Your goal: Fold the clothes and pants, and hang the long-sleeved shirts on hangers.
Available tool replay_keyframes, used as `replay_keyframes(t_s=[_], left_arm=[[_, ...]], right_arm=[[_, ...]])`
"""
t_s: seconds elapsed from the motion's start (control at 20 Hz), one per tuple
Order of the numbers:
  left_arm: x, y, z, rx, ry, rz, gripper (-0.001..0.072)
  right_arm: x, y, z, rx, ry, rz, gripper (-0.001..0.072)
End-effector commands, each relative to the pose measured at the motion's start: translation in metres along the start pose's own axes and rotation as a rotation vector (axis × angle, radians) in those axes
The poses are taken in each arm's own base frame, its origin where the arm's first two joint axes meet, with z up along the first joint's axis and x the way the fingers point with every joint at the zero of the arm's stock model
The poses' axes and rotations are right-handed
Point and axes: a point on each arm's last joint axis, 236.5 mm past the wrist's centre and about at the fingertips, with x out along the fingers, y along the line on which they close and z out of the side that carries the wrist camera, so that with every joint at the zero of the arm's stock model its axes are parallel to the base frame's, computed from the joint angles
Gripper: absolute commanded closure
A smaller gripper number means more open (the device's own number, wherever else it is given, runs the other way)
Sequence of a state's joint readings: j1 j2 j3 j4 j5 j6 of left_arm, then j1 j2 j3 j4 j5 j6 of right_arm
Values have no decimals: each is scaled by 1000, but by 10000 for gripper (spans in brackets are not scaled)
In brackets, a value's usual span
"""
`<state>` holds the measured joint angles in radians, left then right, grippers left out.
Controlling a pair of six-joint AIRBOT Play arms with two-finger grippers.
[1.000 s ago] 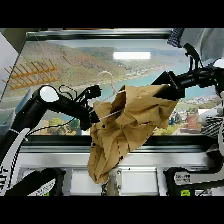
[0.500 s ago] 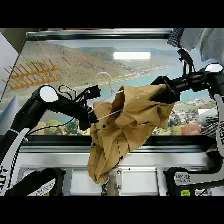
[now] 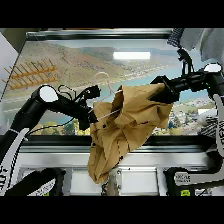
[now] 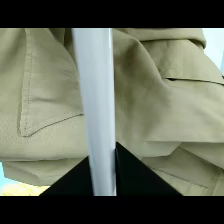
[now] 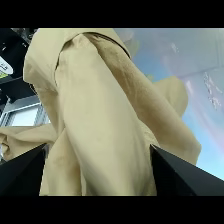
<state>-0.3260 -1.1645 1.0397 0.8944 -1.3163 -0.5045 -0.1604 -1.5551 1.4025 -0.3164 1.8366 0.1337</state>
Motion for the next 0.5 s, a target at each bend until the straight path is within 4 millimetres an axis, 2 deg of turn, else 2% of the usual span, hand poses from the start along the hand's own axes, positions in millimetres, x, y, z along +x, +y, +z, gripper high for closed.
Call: replay_keyframes(t_s=[0.0, 0.45], left_arm=[[0, 0, 2, 0, -5, 0, 677], [0, 1, 2, 0, -9, 6, 677]], right_arm=[[0, 1, 0, 1, 0, 4, 12], [0, 1, 1, 1, -4, 5, 33]])
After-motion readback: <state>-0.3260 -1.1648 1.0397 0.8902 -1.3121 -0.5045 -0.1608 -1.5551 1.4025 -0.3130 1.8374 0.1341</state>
